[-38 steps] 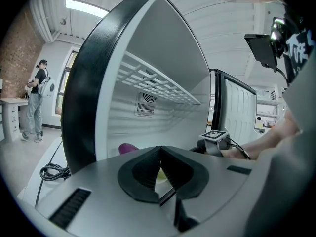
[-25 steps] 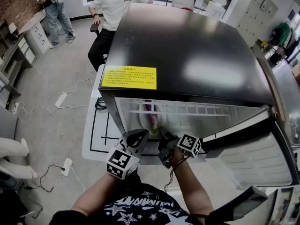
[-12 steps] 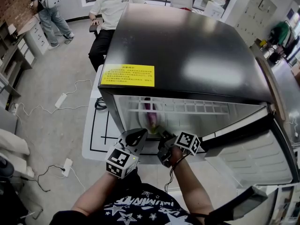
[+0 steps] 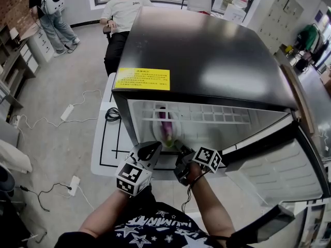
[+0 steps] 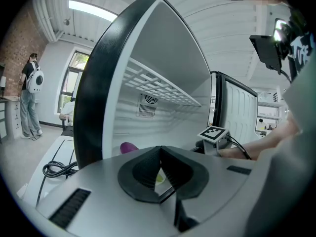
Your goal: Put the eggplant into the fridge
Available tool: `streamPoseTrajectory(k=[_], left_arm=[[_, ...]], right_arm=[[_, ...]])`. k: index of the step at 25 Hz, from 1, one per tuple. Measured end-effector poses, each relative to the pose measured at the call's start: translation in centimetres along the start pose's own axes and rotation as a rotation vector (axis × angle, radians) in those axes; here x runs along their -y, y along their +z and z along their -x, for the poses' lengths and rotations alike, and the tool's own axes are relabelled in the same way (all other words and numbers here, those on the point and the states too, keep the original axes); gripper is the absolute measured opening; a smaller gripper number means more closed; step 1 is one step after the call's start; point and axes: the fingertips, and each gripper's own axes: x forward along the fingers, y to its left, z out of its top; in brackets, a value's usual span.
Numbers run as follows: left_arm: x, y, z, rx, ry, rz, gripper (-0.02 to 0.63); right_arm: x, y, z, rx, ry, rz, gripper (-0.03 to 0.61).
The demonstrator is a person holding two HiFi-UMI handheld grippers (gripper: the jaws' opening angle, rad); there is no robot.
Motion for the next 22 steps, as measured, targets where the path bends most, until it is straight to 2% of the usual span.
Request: streamPoseTrajectory(k=[10,15,19,22], left_arm=[[0.6,0.6,2.3,0.033,0.023,-0.006,0.009],[2.1,0.5,4.1,0.041,0.028,-0.003,0.009],[3.7,0.2,5.7,0.044,0.026,-0.004,0.009],[5.0,0.1,6.7,0.050,0.022,-0.013,0.009]], right_arm=[[-0.8,-1.0,3.1,0.048,0.017,0.022,0.080],[-2.0,-2.6,5.4,0.059,0.067,0.026,0.080],[-4.1,-3.9,7.7,0.081,0.132,0.100,0.078],[-5.0,-4.4,9.3,0.098,0.149,0.147,0.077]])
